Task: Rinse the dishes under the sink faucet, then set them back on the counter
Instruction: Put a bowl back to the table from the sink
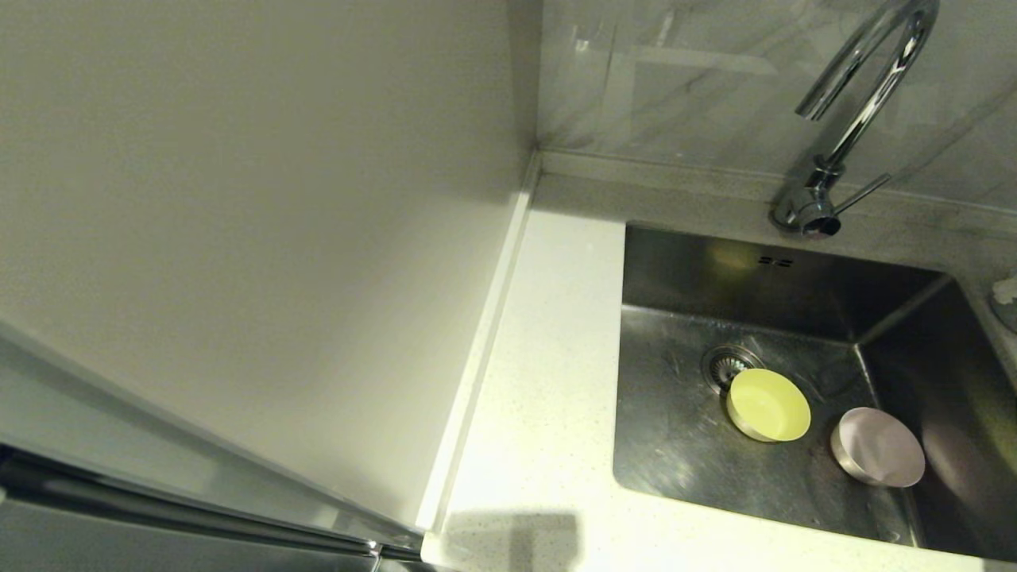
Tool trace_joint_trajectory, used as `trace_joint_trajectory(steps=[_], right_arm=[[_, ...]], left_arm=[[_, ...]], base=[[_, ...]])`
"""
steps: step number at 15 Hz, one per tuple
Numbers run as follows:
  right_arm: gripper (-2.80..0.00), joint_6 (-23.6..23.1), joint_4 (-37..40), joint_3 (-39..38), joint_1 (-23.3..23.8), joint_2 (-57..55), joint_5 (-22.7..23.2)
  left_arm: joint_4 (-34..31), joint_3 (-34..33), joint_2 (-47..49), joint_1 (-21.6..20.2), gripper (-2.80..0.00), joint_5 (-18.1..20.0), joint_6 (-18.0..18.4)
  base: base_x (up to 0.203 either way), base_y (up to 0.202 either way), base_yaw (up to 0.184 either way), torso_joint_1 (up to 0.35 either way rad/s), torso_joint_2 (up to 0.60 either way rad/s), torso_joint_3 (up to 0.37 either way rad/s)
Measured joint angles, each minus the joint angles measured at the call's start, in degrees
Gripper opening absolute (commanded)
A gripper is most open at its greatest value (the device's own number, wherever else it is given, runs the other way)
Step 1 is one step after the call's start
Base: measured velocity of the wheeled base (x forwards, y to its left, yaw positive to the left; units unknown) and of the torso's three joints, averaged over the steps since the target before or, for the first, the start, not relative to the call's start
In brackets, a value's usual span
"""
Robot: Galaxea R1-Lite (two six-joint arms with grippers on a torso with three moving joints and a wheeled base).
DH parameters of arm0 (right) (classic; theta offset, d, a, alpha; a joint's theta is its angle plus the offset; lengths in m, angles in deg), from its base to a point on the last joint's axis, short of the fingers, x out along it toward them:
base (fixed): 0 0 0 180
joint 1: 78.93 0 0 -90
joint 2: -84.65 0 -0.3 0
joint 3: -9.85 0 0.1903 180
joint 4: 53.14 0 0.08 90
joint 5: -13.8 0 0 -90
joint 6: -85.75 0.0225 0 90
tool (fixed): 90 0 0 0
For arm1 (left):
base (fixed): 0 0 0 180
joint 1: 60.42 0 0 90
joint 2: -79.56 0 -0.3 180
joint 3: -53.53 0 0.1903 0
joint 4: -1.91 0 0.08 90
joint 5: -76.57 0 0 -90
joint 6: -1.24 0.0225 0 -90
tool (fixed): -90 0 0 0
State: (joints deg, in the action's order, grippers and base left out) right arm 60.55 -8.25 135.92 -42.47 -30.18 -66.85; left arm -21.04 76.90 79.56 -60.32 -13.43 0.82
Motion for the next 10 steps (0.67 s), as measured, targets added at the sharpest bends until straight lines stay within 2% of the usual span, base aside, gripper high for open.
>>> trace_joint_trajectory(steps=[3,5,8,10], right_arm=[[0.0,0.9,0.4,-0.6,-0.2,3.5,4.4],[0.0,1.7,2.1,-2.5,-0.7,7.1,9.2],[0.0,1.4,5.6,-9.1,-4.1,12.8,16.7],[0.0,-0.6,6.1,-13.2,-7.3,15.4,18.2]], left_arm=[[0.0,0.0,0.0,0.0,-2.8,0.0,0.0],[0.0,0.0,0.0,0.0,-2.8,0.0,0.0],[0.0,0.0,0.0,0.0,-2.8,0.0,0.0],[0.0,0.0,0.0,0.0,-2.8,0.0,0.0]], base=[[0.0,0.0,0.0,0.0,0.0,0.0],[0.0,0.0,0.0,0.0,0.0,0.0],[0.0,0.0,0.0,0.0,0.0,0.0],[0.0,0.0,0.0,0.0,0.0,0.0]])
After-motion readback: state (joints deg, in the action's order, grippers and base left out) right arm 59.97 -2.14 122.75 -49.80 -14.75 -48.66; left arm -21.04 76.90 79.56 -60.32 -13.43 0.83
